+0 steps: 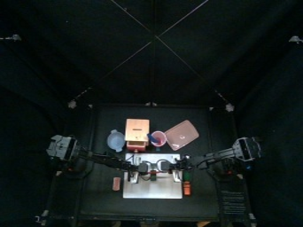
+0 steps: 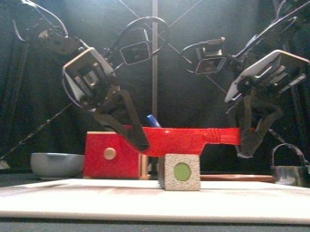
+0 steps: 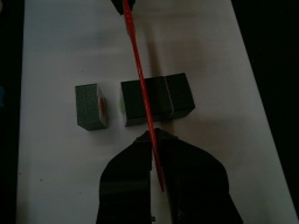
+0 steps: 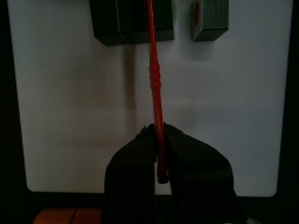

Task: Place sushi on board then cut the sushi with the knife then place the pieces on the plate
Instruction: Cut the sushi into 4 pieces

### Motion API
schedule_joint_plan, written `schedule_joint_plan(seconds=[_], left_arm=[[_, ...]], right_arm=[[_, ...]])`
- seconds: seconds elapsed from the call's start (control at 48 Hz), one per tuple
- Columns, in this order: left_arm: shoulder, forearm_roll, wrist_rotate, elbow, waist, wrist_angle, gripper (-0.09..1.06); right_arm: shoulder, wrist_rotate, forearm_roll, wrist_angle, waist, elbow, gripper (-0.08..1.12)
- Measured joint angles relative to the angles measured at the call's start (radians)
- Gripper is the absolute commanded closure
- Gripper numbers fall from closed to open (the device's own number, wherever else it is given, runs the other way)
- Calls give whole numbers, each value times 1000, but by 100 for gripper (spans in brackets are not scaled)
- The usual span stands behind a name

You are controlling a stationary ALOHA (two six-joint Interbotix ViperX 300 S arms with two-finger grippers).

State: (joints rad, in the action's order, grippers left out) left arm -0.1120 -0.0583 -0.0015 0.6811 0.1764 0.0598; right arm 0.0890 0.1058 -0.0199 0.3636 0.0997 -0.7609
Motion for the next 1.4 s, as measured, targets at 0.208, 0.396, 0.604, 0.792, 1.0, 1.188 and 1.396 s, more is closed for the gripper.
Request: schedule_joint_plan(seconds=[0.208,0.396,0.604,0.792,1.0,1.188,1.396], left_arm=[[-5,2,0,0,5,0,53],[-20,-2,-2,0,5,0,53],[-46,-18,-2,0,8,3,53],[-86,-25,-2,-8,8,9,53],[-100,-28,-2,-14,12,9,53],[-97,-28,-2,-14,23,9,53],[-87,-28,0,-14,28,8,53]], right_arm=[[-12,-2,5,-3,0,0,70],[-25,0,6,-11,-2,0,70],[-43,0,6,-32,0,-5,70],[-89,0,3,-52,-2,-6,70],[-112,-2,-21,-58,3,-5,70],[-110,0,-44,-58,20,-3,70],[-100,0,-44,-55,26,-3,70]])
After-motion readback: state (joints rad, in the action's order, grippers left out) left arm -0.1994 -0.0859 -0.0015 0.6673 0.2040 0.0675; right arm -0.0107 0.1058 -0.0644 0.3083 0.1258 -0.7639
